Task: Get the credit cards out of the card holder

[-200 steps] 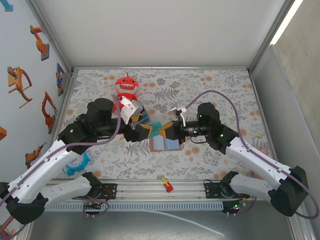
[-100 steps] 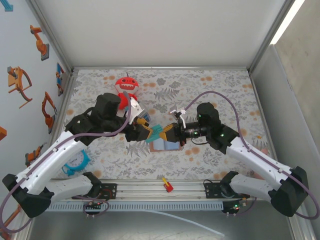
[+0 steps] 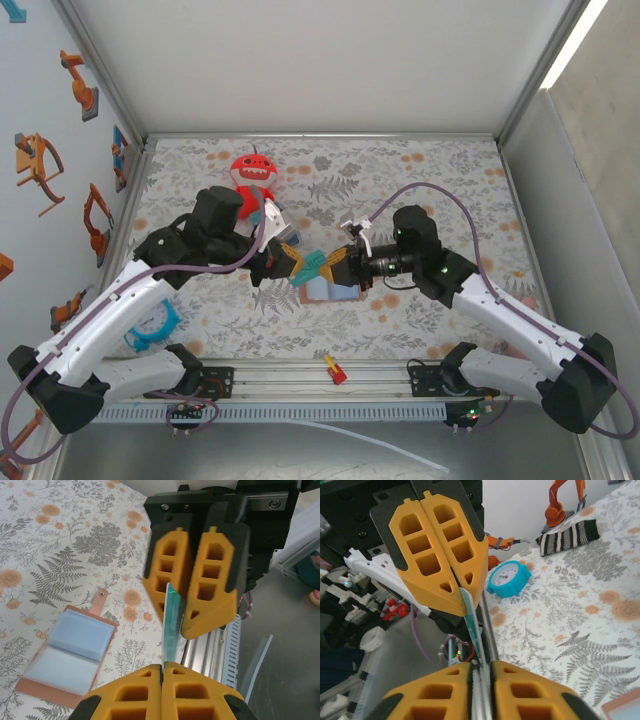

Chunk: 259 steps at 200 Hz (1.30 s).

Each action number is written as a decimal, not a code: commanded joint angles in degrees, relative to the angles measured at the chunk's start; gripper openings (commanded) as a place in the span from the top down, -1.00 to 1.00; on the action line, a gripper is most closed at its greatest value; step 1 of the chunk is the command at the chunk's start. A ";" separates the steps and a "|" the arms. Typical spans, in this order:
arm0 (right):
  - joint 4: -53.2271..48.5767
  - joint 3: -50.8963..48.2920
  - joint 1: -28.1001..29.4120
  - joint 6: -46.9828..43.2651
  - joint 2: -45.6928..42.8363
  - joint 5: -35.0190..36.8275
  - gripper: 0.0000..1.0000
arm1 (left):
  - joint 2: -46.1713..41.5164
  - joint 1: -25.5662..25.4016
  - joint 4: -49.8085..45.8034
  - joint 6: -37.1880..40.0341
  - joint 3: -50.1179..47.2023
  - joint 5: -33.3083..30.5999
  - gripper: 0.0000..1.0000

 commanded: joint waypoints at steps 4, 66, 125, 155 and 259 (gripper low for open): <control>-2.53 2.67 0.30 -2.14 -1.73 3.62 0.14 | -0.75 1.41 1.61 4.36 -1.75 -3.49 1.00; -12.03 3.19 0.12 -3.35 -3.97 22.93 -0.39 | 1.60 7.14 9.95 12.78 -6.24 -16.98 1.00; -17.75 3.65 0.12 -1.56 -4.37 39.74 -0.46 | 11.65 13.03 17.38 25.52 -4.36 -20.17 1.00; -18.75 3.77 0.12 -0.30 -4.32 42.93 -0.46 | 17.85 15.99 17.02 27.70 -0.90 -20.30 1.00; -20.71 4.17 0.12 1.36 -4.68 47.87 -0.46 | 28.06 23.51 21.11 31.39 0.51 -15.22 1.00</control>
